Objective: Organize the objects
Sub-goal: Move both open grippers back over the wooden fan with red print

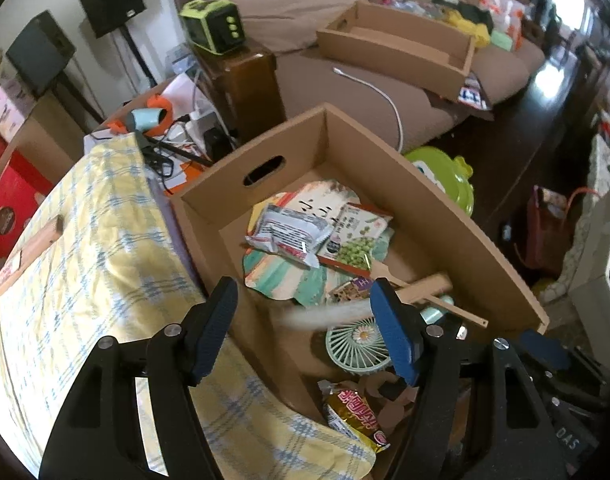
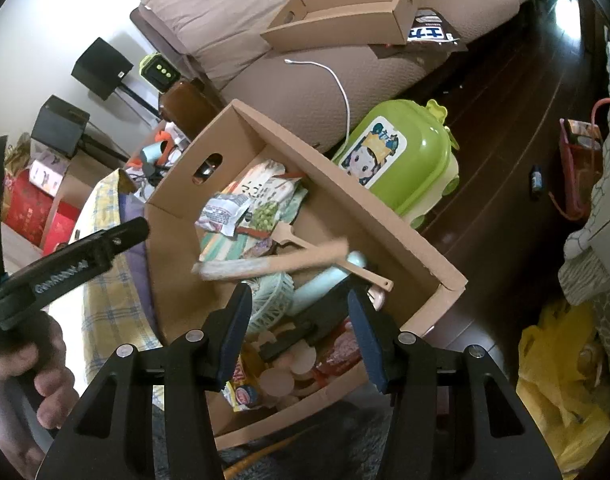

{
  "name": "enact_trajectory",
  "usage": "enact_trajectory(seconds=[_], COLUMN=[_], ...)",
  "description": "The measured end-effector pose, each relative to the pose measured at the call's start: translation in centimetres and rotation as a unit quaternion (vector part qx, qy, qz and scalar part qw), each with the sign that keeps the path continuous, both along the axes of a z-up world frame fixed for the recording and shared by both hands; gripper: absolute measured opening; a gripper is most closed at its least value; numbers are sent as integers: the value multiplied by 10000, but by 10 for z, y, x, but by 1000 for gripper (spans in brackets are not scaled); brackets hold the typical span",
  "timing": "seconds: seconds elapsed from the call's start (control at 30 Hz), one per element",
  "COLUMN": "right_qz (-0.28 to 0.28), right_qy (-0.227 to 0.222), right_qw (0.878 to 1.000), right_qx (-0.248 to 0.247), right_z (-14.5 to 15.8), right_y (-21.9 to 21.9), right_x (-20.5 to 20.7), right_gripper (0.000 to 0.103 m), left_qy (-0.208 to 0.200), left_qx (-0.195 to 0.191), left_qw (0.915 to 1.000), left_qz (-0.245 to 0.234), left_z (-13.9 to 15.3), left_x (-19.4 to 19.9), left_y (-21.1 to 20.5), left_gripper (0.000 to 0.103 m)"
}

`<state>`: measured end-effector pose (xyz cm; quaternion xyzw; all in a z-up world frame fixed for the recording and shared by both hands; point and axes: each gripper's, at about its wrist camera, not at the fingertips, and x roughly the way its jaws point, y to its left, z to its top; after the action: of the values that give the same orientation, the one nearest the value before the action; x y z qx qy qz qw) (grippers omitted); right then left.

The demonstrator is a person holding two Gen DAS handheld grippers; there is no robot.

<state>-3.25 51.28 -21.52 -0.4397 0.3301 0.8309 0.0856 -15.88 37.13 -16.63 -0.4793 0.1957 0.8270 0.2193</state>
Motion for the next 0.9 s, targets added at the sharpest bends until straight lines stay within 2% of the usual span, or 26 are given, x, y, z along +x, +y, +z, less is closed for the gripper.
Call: enact_trajectory(seconds=[0.23,0.43,0.53,0.77,0.9], right_qz=[-43,-57,-45,-55,42], right_qy=[-20,-21,-47,122,172], right_qw=[10000,9997,9996,9977,9966], right_qx=[87,234,265,662,801], right_z=[0,1,1,15,33], right_y=[2,2,1,-2,-8], right_x=[0,2,2,9,8], right_gripper=[52,52,52,52,52], left_qy=[94,251,381,318,310], left_qx=[156,276,325,652,727], left_qw=[9995,9980,9951,9776,9663], left_qz=[262,515,853,1974,2448], left_z=[13,49,68,81,77], left_x=[8,13,9,10,12], left_y=[-49,-124,-176,-316,-379], left_gripper=[70,70,71,73,73])
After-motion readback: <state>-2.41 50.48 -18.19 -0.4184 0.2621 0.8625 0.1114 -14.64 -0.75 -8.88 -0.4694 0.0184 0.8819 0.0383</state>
